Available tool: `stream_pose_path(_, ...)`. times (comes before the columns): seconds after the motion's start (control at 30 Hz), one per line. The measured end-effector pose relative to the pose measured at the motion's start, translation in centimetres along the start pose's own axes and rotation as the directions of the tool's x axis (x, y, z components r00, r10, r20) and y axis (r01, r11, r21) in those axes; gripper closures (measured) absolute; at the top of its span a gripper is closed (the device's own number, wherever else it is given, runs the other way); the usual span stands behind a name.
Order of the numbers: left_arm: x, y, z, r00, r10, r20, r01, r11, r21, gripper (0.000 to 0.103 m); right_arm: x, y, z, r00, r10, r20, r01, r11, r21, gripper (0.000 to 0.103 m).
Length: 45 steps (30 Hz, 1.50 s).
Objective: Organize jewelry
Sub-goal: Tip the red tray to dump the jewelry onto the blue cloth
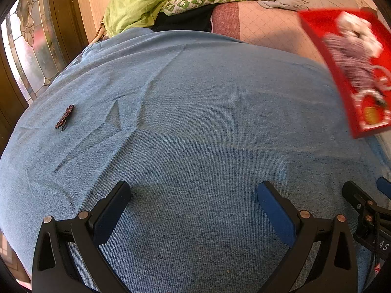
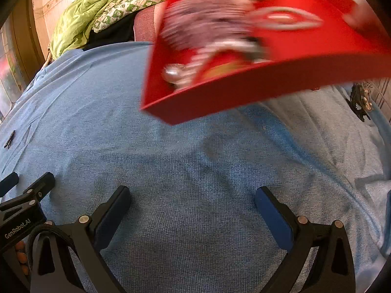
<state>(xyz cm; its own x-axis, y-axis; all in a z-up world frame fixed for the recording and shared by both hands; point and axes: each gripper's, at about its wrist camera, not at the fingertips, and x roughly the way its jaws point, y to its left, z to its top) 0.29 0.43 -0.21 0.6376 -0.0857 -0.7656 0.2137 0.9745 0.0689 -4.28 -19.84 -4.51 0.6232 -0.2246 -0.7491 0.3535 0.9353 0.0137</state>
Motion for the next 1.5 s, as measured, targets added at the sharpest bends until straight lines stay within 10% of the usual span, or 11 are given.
stream_pose_path(1.5,0.83,0.18,-0.46,1.000,-0.002,0.006,0.002,1.000,0.001,0.000,0.15,0.02,0.12,1.000,0.004,0.004,-0.004,1.000,0.000,0.000)
